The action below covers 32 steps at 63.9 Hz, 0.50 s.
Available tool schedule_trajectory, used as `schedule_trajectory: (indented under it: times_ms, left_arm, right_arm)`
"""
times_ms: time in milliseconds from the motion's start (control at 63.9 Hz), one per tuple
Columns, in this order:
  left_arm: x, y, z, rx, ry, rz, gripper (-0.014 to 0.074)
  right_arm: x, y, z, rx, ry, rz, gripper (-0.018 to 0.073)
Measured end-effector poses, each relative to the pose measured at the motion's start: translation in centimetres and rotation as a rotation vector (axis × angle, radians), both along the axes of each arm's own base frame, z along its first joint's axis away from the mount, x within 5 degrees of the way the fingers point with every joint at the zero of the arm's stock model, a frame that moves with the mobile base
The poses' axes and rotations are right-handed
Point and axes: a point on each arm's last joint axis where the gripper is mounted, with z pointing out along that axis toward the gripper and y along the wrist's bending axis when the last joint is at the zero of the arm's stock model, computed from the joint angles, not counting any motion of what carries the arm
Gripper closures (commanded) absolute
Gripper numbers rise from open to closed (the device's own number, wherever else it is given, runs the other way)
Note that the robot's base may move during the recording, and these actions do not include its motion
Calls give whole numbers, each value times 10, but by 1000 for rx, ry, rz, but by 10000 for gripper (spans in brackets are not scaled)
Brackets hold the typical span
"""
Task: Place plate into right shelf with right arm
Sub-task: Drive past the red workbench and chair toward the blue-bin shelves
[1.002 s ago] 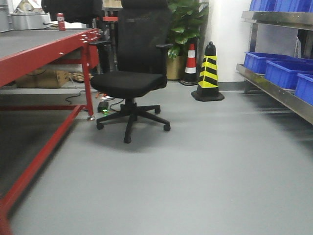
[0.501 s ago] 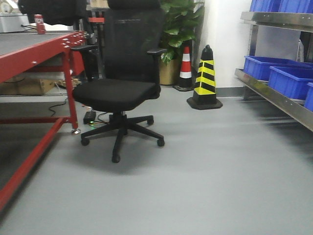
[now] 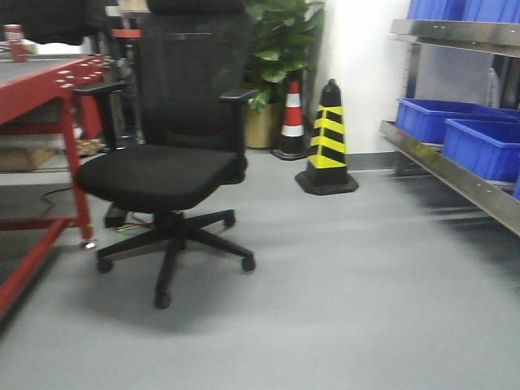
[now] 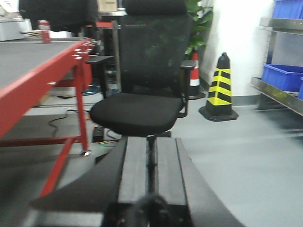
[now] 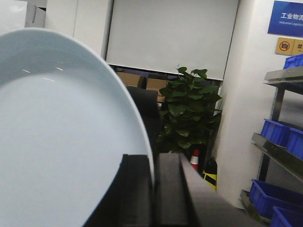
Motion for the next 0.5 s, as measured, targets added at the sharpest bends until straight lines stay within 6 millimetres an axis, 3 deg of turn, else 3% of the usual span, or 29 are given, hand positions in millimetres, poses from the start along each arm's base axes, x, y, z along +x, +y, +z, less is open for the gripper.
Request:
schedule_trajectory:
  times_ms: [501]
  left_arm:
    - [0, 0, 0, 0, 0, 0, 643]
  right_arm:
    - [0, 0, 0, 0, 0, 0, 495]
